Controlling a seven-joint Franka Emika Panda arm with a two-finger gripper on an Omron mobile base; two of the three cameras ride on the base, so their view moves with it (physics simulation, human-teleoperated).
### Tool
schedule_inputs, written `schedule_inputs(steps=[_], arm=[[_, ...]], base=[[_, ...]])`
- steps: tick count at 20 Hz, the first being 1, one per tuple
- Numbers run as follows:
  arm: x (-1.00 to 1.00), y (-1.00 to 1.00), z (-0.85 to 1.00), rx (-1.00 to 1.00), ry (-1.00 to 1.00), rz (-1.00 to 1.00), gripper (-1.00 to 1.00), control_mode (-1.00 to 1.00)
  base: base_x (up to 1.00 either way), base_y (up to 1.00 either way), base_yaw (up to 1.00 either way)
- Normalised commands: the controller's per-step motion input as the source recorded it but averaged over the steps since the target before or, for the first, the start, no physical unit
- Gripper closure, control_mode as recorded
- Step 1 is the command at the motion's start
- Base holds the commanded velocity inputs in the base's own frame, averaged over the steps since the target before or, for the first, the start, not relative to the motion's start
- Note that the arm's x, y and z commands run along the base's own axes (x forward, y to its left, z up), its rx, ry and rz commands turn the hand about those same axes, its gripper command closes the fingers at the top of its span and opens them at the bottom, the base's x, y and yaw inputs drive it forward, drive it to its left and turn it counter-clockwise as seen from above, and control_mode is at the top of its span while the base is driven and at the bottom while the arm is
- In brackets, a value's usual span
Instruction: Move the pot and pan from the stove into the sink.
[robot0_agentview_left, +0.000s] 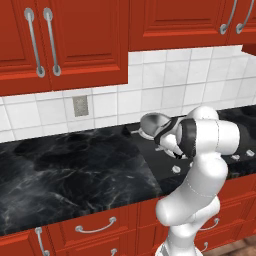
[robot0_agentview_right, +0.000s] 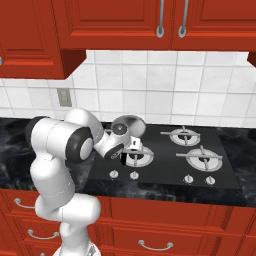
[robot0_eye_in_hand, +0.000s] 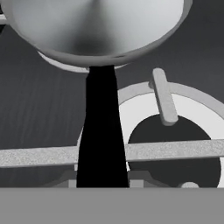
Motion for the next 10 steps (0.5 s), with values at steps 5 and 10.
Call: schedule_inputs(steps=[5, 10], arm=[[0.05, 0.0, 0.24, 0.02, 0.01, -0.01, 1.0, -1.0], [0.14, 0.0, 0.55, 0.02, 0.04, -0.06, 1.0, -1.0]], base=[[0.0, 0.0, 0.0], [0.0, 0.0, 0.0]])
